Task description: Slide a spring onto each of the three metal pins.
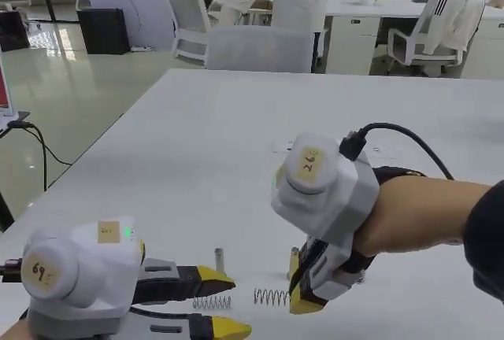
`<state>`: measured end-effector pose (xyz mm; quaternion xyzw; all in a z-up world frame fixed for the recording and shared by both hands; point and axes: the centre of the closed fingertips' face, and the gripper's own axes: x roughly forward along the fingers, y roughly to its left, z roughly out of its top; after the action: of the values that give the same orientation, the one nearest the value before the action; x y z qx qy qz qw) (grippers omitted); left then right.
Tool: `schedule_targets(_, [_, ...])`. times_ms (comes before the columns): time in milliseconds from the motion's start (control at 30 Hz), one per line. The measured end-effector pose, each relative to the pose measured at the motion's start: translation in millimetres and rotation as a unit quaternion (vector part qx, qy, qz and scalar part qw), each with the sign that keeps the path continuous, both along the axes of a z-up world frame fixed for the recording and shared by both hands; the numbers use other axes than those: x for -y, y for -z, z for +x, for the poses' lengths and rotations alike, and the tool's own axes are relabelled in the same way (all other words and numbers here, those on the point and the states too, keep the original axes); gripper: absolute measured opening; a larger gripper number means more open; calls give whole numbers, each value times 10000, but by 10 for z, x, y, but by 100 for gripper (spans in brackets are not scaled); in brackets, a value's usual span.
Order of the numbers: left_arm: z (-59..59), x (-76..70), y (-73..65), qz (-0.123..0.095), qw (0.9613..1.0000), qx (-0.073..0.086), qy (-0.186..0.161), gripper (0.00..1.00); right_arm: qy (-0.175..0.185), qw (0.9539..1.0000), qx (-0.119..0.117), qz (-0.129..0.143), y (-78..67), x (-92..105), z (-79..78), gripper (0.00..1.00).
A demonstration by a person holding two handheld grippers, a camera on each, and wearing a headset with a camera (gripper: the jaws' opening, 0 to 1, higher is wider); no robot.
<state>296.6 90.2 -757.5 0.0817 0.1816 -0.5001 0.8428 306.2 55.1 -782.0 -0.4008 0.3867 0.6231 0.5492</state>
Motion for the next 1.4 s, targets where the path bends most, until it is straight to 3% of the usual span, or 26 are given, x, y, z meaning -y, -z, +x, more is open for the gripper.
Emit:
schedule_targets(700, [-53, 124, 13, -8, 9996, 16, 277, 16, -593, 9982, 19, 77, -63, -123, -162, 7])
schedule_targets(967, [-85, 151, 34, 36, 9991, 75, 412, 5, -803, 9968, 34, 19, -43, -114, -219, 7])
schedule_targets(1400, [-111, 157, 30, -8, 9988, 73, 484, 2, -710, 9974, 41, 61, -21, -97, -202, 10])
